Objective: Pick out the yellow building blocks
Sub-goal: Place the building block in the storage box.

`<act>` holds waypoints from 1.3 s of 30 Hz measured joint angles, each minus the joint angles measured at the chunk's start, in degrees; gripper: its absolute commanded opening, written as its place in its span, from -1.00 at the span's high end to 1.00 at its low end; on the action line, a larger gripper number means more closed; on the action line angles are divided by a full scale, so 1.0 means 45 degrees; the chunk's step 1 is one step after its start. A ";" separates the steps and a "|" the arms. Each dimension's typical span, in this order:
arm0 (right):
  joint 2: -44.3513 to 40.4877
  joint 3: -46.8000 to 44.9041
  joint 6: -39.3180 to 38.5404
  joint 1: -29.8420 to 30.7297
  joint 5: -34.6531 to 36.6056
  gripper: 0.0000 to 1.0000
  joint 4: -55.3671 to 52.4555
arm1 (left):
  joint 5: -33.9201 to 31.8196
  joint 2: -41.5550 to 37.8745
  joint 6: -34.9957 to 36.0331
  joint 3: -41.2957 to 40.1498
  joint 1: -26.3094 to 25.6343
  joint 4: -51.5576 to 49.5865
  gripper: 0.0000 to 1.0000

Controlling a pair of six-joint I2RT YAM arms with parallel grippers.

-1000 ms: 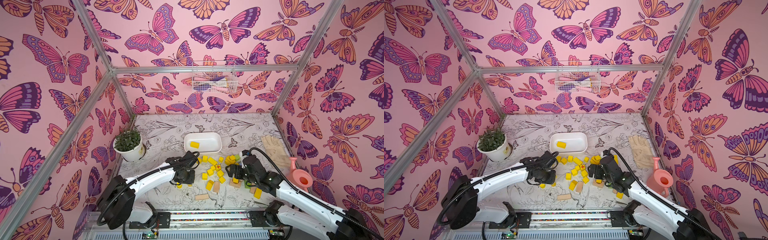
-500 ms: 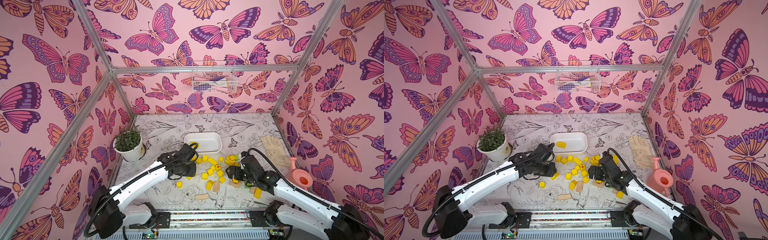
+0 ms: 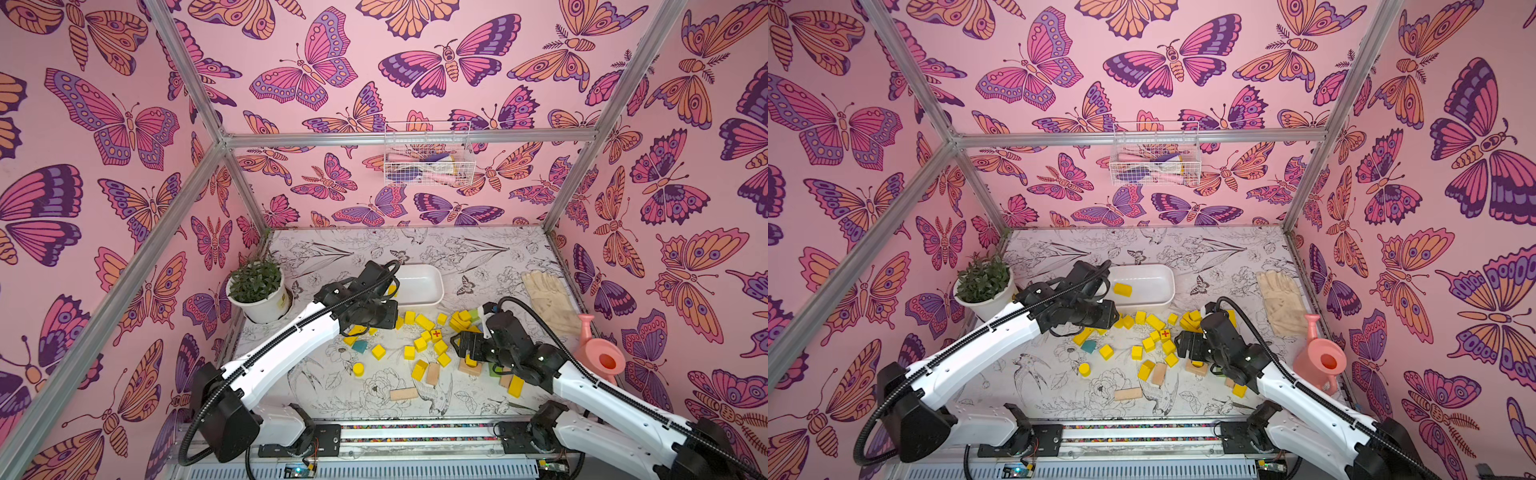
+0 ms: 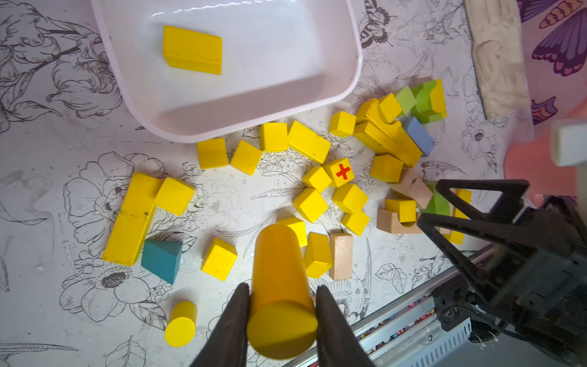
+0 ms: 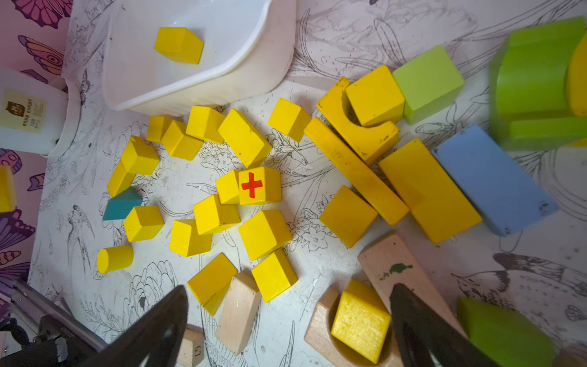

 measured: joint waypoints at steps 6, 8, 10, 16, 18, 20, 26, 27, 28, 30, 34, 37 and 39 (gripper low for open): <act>-0.0121 -0.0063 -0.0005 -0.0029 0.0248 -0.98 0.0087 | 0.0199 0.1710 0.0850 0.0996 0.1423 -0.0180 1.00; -0.0087 -0.0063 -0.0010 -0.0044 0.0282 -0.98 0.0126 | 0.0335 0.2521 0.1132 0.1705 0.1807 -0.0180 1.00; 0.0097 -0.0063 -0.0015 -0.0117 0.0287 -0.98 0.0262 | 0.0423 0.3487 0.1438 0.2584 0.2127 -0.0126 1.00; 0.1073 -0.0058 -0.0015 -0.0277 0.0277 -0.97 0.0447 | 0.0622 0.6149 0.2161 0.4668 0.2608 0.0010 1.00; 0.1239 -0.0058 -0.0015 -0.0325 0.0267 -0.97 0.0466 | 0.0661 0.7091 0.2361 0.5285 0.2671 -0.0019 1.00; 0.1307 -0.0058 -0.0015 -0.0384 0.0253 -0.97 0.0534 | 0.0675 0.7912 0.2492 0.5824 0.2686 -0.0131 1.00; 0.1603 -0.0058 -0.0015 -0.0758 0.0019 -0.97 0.0845 | 0.0724 0.9258 0.2739 0.6708 0.2681 -0.0423 1.00; 0.1695 -0.0058 -0.0015 -0.0831 -0.0049 -0.97 0.0908 | 0.0719 0.9379 0.2764 0.6878 0.2686 -0.0515 1.00; 0.1763 -0.0058 -0.0010 -0.0879 -0.0102 -0.97 0.0942 | 0.0714 0.9491 0.2783 0.7019 0.2686 -0.0559 1.00; 0.1880 -0.0058 -0.0010 -0.0962 -0.0189 -0.96 0.0986 | 0.0709 0.9656 0.2822 0.7276 0.2701 -0.0593 1.00; 0.1909 -0.0058 -0.0010 -0.1020 -0.0306 -0.96 0.1039 | 0.0636 0.9889 0.2909 0.7621 0.2822 -0.0636 1.00; 0.1909 -0.0058 -0.0010 -0.1049 -0.0355 -0.97 0.1078 | 0.0515 1.0001 0.3060 0.7732 0.3026 -0.0646 1.00; 0.1909 -0.0058 -0.0010 -0.1073 -0.0408 -0.96 0.1093 | 0.0379 1.0098 0.3128 0.7878 0.3186 -0.0767 1.00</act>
